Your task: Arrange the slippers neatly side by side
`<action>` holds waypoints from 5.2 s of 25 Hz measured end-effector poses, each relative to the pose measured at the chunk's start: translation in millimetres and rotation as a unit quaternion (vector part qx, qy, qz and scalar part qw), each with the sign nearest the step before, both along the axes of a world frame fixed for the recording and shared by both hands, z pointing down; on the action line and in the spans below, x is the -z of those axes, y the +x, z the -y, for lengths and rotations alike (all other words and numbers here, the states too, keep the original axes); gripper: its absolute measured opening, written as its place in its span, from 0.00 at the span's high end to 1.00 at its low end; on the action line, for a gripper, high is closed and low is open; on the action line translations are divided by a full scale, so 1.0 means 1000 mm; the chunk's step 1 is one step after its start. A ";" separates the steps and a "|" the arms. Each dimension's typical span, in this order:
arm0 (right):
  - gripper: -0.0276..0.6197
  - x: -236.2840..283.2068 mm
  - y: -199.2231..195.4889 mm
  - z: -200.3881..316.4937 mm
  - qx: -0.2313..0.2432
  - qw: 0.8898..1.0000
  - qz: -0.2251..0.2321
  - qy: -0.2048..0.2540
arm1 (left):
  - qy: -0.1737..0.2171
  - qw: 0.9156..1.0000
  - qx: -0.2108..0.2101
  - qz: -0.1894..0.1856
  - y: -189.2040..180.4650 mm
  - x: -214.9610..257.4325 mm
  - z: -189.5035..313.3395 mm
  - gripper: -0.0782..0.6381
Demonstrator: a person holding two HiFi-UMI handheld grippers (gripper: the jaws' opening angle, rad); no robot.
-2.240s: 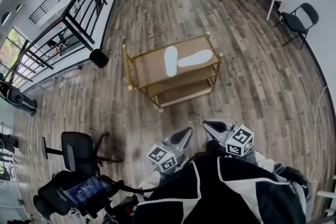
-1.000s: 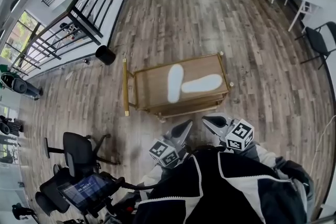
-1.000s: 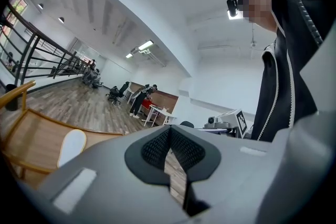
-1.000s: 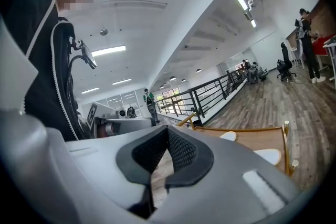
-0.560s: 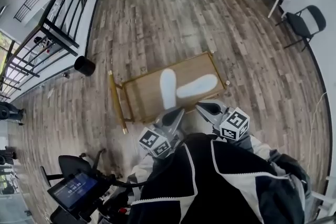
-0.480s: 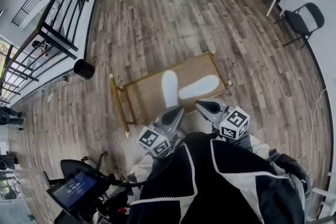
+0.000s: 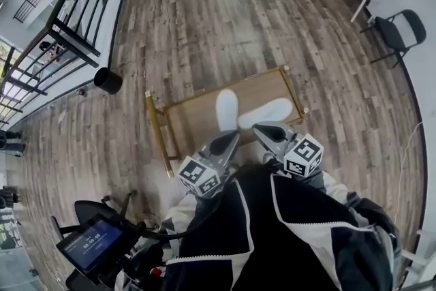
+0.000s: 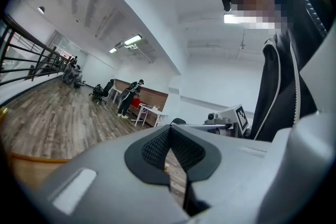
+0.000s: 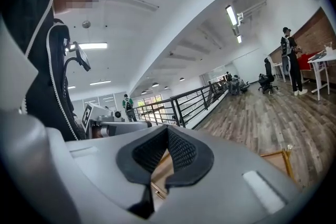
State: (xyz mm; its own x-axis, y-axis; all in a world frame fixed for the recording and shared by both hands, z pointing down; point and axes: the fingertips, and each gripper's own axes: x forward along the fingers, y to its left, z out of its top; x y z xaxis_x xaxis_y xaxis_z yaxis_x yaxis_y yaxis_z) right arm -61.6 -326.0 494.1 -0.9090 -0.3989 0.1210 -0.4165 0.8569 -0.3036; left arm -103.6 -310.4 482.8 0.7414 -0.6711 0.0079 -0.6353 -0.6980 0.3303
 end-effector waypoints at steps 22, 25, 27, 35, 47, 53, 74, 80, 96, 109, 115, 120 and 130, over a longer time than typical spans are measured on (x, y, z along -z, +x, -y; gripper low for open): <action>0.95 -0.023 0.075 0.071 0.010 0.999 -0.045 -0.003 | -0.169 0.967 0.116 0.148 -0.023 -0.155 0.086 0.76; 0.95 -0.022 0.090 0.061 -0.005 0.998 -0.055 -0.008 | -0.217 0.951 0.104 0.195 -0.027 -0.200 0.089 0.66; 0.95 -0.023 0.096 0.048 -0.013 0.998 -0.063 -0.011 | -0.241 0.940 0.096 0.223 -0.030 -0.223 0.086 0.60; 0.95 -0.013 0.120 0.015 -0.052 0.995 -0.079 -0.013 | -0.294 0.909 0.113 0.272 -0.043 -0.265 0.097 0.54; 0.95 -0.033 0.167 0.031 -0.101 0.989 -0.100 -0.036 | -0.346 0.871 0.131 0.323 -0.048 -0.324 0.137 0.56; 0.95 -0.033 0.173 0.031 -0.102 0.989 -0.099 -0.035 | -0.359 0.868 0.155 0.305 -0.050 -0.321 0.141 0.84; 0.95 -0.025 0.062 0.034 0.052 0.997 -0.057 -0.018 | -0.240 0.924 0.239 0.180 -0.097 -0.195 0.094 0.85; 0.95 -0.039 0.025 0.052 0.104 0.993 -0.045 -0.018 | -0.197 0.930 0.285 0.119 -0.114 -0.147 0.084 0.85; 0.95 -0.036 -0.046 0.029 0.172 0.985 -0.033 -0.009 | -0.049 0.945 0.315 0.071 -0.126 -0.016 -0.010 0.85; 0.95 -0.028 -0.063 0.017 0.152 0.988 -0.037 0.001 | -0.131 0.930 0.337 0.070 -0.195 -0.083 -0.007 0.85; 0.95 -0.029 -0.048 0.013 0.118 0.992 -0.046 -0.006 | -0.186 0.917 0.341 0.091 -0.224 -0.133 0.014 0.85; 0.95 -0.038 -0.040 0.030 0.085 0.995 -0.054 -0.015 | -0.230 0.905 0.343 0.101 -0.244 -0.179 0.049 0.85; 0.95 -0.039 -0.016 0.006 0.038 0.996 -0.073 -0.026 | -0.298 0.883 0.344 0.114 -0.263 -0.243 0.046 0.85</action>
State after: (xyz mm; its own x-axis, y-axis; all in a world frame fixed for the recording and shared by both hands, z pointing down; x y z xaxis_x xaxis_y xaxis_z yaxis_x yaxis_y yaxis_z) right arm -77.7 -332.2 533.3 -0.9077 -0.3189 0.2727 -0.3937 0.8722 -0.2903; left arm -366.7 -356.3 725.6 0.0941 -0.7882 0.6081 -0.9389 0.1329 0.3176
